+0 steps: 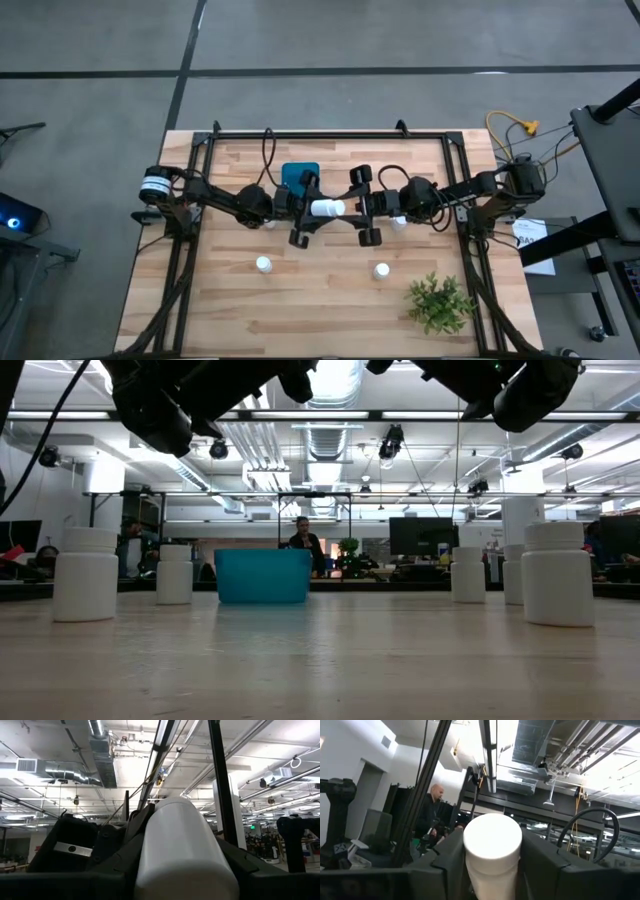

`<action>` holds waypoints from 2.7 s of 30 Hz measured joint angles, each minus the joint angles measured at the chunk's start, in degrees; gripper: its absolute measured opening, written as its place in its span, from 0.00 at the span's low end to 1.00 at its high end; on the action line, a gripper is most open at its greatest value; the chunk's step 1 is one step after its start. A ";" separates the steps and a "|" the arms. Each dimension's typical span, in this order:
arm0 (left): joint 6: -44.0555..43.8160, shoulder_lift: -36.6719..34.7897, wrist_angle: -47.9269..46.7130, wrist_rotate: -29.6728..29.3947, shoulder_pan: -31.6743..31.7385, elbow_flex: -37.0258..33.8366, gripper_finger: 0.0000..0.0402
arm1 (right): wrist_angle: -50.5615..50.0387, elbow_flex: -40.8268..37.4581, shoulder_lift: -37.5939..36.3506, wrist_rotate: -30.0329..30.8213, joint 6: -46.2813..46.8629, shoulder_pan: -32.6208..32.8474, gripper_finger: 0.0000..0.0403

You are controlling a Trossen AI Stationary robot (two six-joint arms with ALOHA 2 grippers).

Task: Pick and place pill bottles into a basket
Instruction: Put the white medicine bottle into the blue bin

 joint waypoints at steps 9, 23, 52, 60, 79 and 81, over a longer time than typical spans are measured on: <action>-0.15 0.00 -0.01 -0.02 0.00 -0.13 0.39 | -0.49 -0.02 -0.23 0.17 0.61 -0.02 0.36; -2.91 -0.22 -3.38 0.55 0.02 -0.72 0.74 | -10.86 -0.44 -5.49 0.85 0.35 -1.18 0.36; -5.46 -8.55 -19.41 -4.04 -0.29 -0.98 0.76 | -56.56 -0.44 -22.93 25.38 -15.38 -1.20 0.36; -7.96 -9.35 -28.09 -20.46 -0.63 -0.32 0.76 | -55.56 -0.22 -21.43 41.83 -24.65 1.25 0.36; -0.66 -9.35 -47.36 -39.66 -2.34 6.50 0.76 | -48.83 4.69 -8.36 63.00 -41.57 5.42 0.36; 0.08 -9.35 -48.68 -40.94 -2.48 6.87 0.76 | -47.41 5.38 -7.31 63.25 -42.59 5.73 0.36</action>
